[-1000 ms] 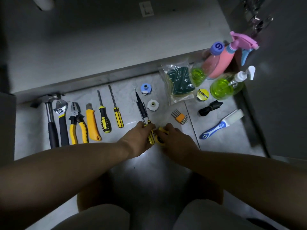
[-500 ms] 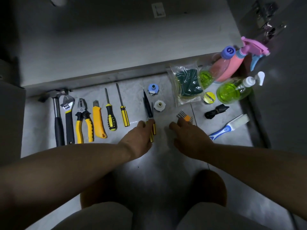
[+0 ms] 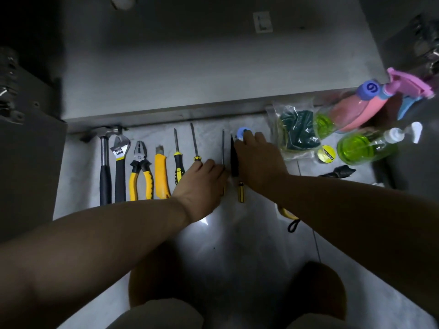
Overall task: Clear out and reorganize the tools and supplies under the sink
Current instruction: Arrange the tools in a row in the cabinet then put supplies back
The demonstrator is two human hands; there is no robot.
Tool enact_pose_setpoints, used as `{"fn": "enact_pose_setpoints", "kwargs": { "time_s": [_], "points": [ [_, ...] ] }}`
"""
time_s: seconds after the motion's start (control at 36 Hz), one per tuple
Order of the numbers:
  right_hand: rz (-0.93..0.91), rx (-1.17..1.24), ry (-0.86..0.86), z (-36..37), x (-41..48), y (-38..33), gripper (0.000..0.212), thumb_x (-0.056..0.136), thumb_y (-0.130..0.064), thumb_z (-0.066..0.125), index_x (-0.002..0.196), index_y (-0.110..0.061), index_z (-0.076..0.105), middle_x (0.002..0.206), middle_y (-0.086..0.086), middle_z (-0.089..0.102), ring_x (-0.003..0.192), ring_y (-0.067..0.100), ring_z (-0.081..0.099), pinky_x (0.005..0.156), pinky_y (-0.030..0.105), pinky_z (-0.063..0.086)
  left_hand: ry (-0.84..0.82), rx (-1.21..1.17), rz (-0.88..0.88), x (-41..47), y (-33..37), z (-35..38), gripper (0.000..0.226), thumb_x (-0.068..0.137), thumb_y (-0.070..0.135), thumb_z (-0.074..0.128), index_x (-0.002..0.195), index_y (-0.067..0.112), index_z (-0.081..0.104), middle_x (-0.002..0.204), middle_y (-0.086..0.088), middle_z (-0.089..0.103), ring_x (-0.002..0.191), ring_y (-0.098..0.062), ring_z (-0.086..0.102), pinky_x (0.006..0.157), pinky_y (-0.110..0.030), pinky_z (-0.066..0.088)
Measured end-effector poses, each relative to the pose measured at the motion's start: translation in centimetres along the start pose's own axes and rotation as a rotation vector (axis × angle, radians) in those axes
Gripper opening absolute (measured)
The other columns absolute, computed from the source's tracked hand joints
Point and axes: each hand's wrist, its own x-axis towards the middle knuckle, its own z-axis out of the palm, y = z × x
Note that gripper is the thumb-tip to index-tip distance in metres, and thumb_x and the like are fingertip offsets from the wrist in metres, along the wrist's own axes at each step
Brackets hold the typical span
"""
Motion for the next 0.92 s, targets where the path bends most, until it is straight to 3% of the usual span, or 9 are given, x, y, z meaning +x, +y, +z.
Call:
{"fn": "enact_pose_setpoints", "kwargs": {
  "time_s": [0.08, 0.19, 0.42, 0.5, 0.67, 0.75, 0.83, 0.92],
  "points": [
    [0.066, 0.013, -0.044, 0.9, -0.5, 0.6, 0.047, 0.087, -0.016, 0.062, 0.132, -0.015, 0.046, 0.136, 0.013, 0.045, 0.112, 0.030, 0.051, 0.076, 0.042, 0.056, 0.004, -0.028, -0.056, 0.3, -0.5, -0.3, 0.053, 0.087, 0.040, 0.060, 0.135, 0.016, 0.055, 0.127, -0.004, 0.057, 0.116, -0.029, 0.050, 0.094, -0.040, 0.041],
    [0.075, 0.043, -0.088, 1.7, -1.0, 1.7, 0.054, 0.090, -0.012, 0.059, 0.140, -0.016, 0.038, 0.133, 0.013, 0.043, 0.104, 0.029, 0.055, 0.074, 0.043, 0.058, -0.012, -0.023, -0.124, 0.8, -1.2, -0.5, 0.055, 0.086, 0.038, 0.059, 0.136, 0.016, 0.052, 0.129, -0.004, 0.054, 0.117, -0.029, 0.048, 0.095, -0.040, 0.040],
    [0.163, 0.065, -0.044, 1.9, 0.2, 2.0, 0.056, 0.090, -0.013, 0.063, 0.141, -0.014, 0.040, 0.128, 0.012, 0.045, 0.113, 0.028, 0.050, 0.078, 0.038, 0.058, -0.023, -0.022, -0.187, 0.7, -2.2, -0.8, 0.059, 0.087, 0.042, 0.062, 0.139, 0.017, 0.051, 0.130, -0.003, 0.055, 0.121, -0.029, 0.047, 0.099, -0.041, 0.041],
    [0.168, 0.077, 0.046, 1.8, 0.9, 1.9, 0.057, 0.086, -0.015, 0.066, 0.137, -0.012, 0.041, 0.125, 0.013, 0.046, 0.110, 0.028, 0.050, 0.081, 0.038, 0.055, -0.026, -0.025, -0.186, 0.7, -2.3, -0.9, 0.059, 0.087, 0.044, 0.063, 0.139, 0.017, 0.051, 0.130, -0.004, 0.055, 0.121, -0.029, 0.047, 0.099, -0.041, 0.041],
    [0.094, 0.146, 0.177, 0.6, 2.5, 1.4, 0.045, 0.080, -0.013, 0.067, 0.121, -0.012, 0.051, 0.112, 0.014, 0.051, 0.098, 0.029, 0.051, 0.078, 0.042, 0.052, 0.001, -0.043, -0.203, 0.8, -2.2, -1.0, 0.051, 0.091, 0.035, 0.061, 0.139, 0.019, 0.053, 0.128, -0.003, 0.057, 0.121, -0.028, 0.047, 0.099, -0.039, 0.039],
    [-0.017, 0.181, 0.192, 0.3, 1.9, 0.9, 0.033, 0.084, -0.015, 0.064, 0.114, -0.010, 0.054, 0.106, 0.012, 0.053, 0.089, 0.027, 0.054, 0.072, 0.036, 0.047, 0.013, -0.046, -0.193, 0.7, -2.4, -1.0, 0.059, 0.088, 0.040, 0.065, 0.141, 0.020, 0.049, 0.127, -0.003, 0.055, 0.119, -0.028, 0.048, 0.098, -0.039, 0.039],
    [-0.215, 0.340, 0.079, 0.7, 0.7, -0.3, 0.026, 0.093, -0.016, 0.058, 0.118, -0.010, 0.055, 0.112, 0.010, 0.052, 0.084, 0.024, 0.058, 0.068, 0.033, 0.048, 0.038, -0.042, -0.193, 0.2, -3.0, -1.1, 0.078, 0.078, 0.051, 0.073, 0.142, 0.018, 0.046, 0.128, -0.005, 0.051, 0.118, -0.029, 0.048, 0.098, -0.040, 0.040],
    [-0.300, 0.366, -0.083, 1.8, -0.3, -2.0, 0.049, 0.092, -0.020, 0.059, 0.138, -0.010, 0.045, 0.126, 0.012, 0.044, 0.093, 0.023, 0.058, 0.074, 0.029, 0.047, 0.053, -0.055, -0.213, -0.9, -3.8, -1.2, 0.094, 0.068, 0.057, 0.079, 0.144, 0.014, 0.043, 0.134, -0.009, 0.048, 0.122, -0.032, 0.047, 0.099, -0.042, 0.040]
  ]
}}
